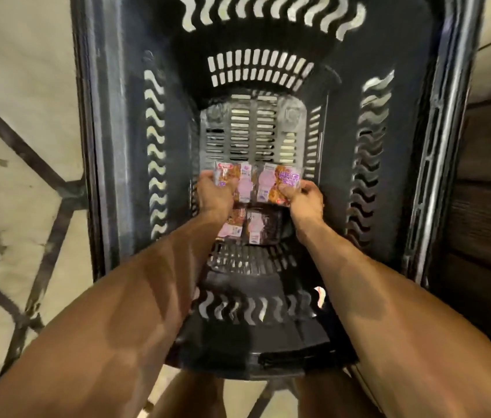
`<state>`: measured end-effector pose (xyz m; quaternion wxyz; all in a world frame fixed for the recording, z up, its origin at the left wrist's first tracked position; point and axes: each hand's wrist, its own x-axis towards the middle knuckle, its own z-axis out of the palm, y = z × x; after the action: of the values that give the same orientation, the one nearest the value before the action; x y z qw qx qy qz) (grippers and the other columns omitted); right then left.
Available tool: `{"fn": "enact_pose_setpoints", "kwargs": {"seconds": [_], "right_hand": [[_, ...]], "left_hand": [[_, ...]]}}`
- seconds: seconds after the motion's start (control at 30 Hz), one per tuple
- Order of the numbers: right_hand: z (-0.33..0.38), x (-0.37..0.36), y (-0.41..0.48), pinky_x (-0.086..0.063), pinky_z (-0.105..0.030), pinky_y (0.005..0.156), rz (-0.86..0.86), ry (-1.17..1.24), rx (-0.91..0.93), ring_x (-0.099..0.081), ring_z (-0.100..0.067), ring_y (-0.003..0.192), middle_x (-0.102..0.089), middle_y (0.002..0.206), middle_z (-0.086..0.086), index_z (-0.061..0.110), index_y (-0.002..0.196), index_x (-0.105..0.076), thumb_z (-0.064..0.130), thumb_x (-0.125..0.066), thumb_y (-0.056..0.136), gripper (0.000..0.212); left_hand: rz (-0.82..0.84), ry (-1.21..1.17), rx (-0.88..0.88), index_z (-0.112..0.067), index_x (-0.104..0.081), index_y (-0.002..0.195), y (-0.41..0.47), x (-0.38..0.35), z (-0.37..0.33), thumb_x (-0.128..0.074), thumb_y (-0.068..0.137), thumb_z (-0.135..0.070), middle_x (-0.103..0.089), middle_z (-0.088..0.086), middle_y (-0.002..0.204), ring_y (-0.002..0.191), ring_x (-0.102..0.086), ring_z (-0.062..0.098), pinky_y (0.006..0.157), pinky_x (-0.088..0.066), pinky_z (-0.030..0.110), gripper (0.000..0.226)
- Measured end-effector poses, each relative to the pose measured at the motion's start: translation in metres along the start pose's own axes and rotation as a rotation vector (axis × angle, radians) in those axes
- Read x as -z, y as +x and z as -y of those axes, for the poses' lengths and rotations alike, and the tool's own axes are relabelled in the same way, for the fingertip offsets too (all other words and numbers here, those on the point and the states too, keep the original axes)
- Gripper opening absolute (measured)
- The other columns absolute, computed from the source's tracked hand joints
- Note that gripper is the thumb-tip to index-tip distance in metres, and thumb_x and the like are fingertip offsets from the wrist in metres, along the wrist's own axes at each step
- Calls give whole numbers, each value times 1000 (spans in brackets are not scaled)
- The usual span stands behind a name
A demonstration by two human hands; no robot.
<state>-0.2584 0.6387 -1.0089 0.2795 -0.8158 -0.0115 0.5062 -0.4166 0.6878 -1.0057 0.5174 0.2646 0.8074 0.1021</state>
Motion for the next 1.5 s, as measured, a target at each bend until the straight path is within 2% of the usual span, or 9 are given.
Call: {"fn": "enact_pose_setpoints", "kwargs": {"seconds": [0.17, 0.27, 0.47, 0.7, 0.8, 0.93, 1.1, 1.27, 1.5], "right_hand": [[0, -13, 6, -55, -37, 89, 52, 7, -86, -68, -22, 89, -67, 101, -6, 11, 113, -57, 5, -77, 91, 29], [-6, -14, 11, -57, -46, 95, 126, 79, -194, -70, -29, 104, -66, 120, -11, 26, 117, -55, 7, -78, 91, 40], [-18, -13, 23, -58, -50, 97, 76, -67, -135, -73, -25, 98, -72, 106, -3, 35, 103, -53, 21, -74, 96, 27], [-28, -19, 15, -52, -42, 101, -21, -375, 36, -59, -17, 110, -63, 115, -2, 14, 132, -55, 37, -59, 105, 36], [-33, -17, 14, -47, -33, 102, -71, -462, 99, -58, -7, 102, -61, 99, 10, 20, 122, -60, 38, -58, 105, 24], [-27, -18, 4, -47, -35, 108, -69, -611, 179, -58, -16, 119, -55, 113, 7, 17, 144, -54, 40, -57, 105, 45], [-11, -18, -7, -53, -43, 100, -107, -617, 99, -64, -31, 117, -66, 125, -11, 11, 131, -60, 49, -58, 103, 47], [31, -6, -51, -51, -40, 87, -101, -606, 34, -64, -34, 121, -69, 129, -14, 13, 146, -53, 67, -64, 93, 77], [140, 28, -180, -55, -46, 89, -115, -843, 458, -66, -34, 114, -69, 126, -9, 18, 136, -59, 71, -56, 95, 67]], "left_hand": [[-59, 15, -48, -6, -57, 129, 10, -4, 12, -77, 93, -14, -66, 7, 124, 109, -67, 21, 90, -56, 27, 42], [-57, -14, -63, -13, -55, 133, 12, -5, 17, -78, 91, -16, -66, 2, 126, 106, -69, 20, 92, -61, 33, 48], [-104, 121, -150, -16, -47, 149, 4, -10, 21, -76, 93, -25, -55, 7, 150, 141, -48, 23, 119, -39, 39, 63], [-111, 265, -235, -21, -39, 157, 10, -10, 30, -70, 99, -30, -51, 4, 152, 141, -46, 20, 112, -34, 31, 66], [-105, 310, -258, -23, -40, 157, 10, -8, 27, -63, 104, -34, -56, -8, 140, 130, -52, -3, 111, -35, 32, 59], [-69, 430, -265, -18, -32, 159, 7, -8, 21, -64, 101, -39, -49, 11, 151, 138, -48, 30, 114, -40, 48, 70], [-13, 568, -236, -10, -29, 154, -10, 2, 4, -63, 98, -52, -57, 16, 139, 128, -57, 36, 105, -49, 50, 78], [40, 526, -257, -7, -36, 154, -58, 29, -39, -60, 98, -57, -55, 18, 147, 137, -52, 37, 109, -46, 49, 79], [35, 642, -548, -15, -47, 150, -185, 118, -137, -55, 104, -50, -61, 10, 142, 133, -55, 31, 104, -47, 45, 58]]}}
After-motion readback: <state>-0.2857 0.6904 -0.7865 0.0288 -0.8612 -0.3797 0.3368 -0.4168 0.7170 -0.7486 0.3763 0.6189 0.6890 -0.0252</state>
